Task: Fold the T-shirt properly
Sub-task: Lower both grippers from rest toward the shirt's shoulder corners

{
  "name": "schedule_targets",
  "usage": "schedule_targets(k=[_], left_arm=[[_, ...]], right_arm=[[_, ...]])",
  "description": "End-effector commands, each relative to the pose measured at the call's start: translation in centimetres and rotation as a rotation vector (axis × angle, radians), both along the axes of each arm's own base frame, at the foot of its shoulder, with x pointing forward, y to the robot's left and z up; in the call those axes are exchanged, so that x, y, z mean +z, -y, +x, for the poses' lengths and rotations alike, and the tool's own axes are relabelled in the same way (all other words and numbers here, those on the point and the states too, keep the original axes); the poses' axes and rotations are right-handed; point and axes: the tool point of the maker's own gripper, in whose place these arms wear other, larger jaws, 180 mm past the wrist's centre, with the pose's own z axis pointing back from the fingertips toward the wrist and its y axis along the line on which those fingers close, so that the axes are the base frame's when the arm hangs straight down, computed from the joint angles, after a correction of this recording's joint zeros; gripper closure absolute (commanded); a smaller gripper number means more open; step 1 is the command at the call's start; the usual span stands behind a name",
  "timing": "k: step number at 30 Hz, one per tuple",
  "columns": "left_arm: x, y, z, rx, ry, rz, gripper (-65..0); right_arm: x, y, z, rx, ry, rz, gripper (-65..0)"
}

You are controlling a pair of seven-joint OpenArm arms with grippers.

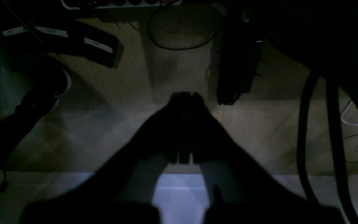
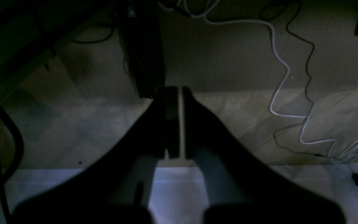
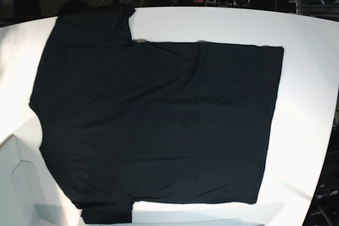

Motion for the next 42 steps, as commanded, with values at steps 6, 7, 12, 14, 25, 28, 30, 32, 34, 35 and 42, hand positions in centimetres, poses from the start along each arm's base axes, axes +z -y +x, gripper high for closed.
schedule_targets(k=[6, 7, 12, 14, 25, 28, 30, 32, 34, 35, 42], left_arm=[[0.0, -0.3, -1.0, -0.004, -0.015, 0.007, 0.0], [0.0, -0.3, -1.0, -0.004, -0.015, 0.007, 0.0], [0.0, -0.3, -1.0, -0.004, -0.015, 0.007, 0.0], [0.0, -0.3, -1.0, -0.004, -0.015, 0.007, 0.0], [0.0, -0.2, -1.0, -0.004, -0.015, 0.004, 0.0], [0.0, -0.2, -1.0, -0.004, -0.015, 0.004, -0.1], [0.0, -0.2, -1.0, -0.004, -0.015, 0.004, -0.1], [0.0, -0.2, -1.0, -0.004, -0.015, 0.004, -0.1], [0.0, -0.2, -1.1, -0.004, -0.017, 0.004, -0.1], [0.0, -0.3, -1.1, -0.004, -0.017, 0.005, -0.1], [0.8, -2.2, -3.3, 0.026, 0.032, 0.027, -0.1]], right_arm=[[0.0, -0.3, -0.5, -0.006, -0.010, 0.018, 0.0], [0.0, -0.3, -0.5, -0.006, -0.010, 0.018, 0.0], [0.0, -0.3, -0.5, -0.006, -0.010, 0.018, 0.0], [0.0, -0.3, -0.5, -0.006, -0.010, 0.018, 0.0], [0.0, -0.3, -0.5, -0.006, -0.010, 0.018, -0.1], [0.0, -0.3, -0.5, -0.006, -0.010, 0.018, -0.1], [0.0, -0.3, -0.5, -0.006, -0.010, 0.018, -0.1], [0.0, -0.3, -0.5, -0.006, -0.010, 0.018, -0.1], [0.0, -0.3, -0.6, -0.006, -0.012, 0.018, 0.0], [0.1, -0.3, -1.0, -0.006, -0.015, 0.018, 0.0], [0.3, -0.3, -3.7, -0.006, -0.052, 0.017, 0.0]])
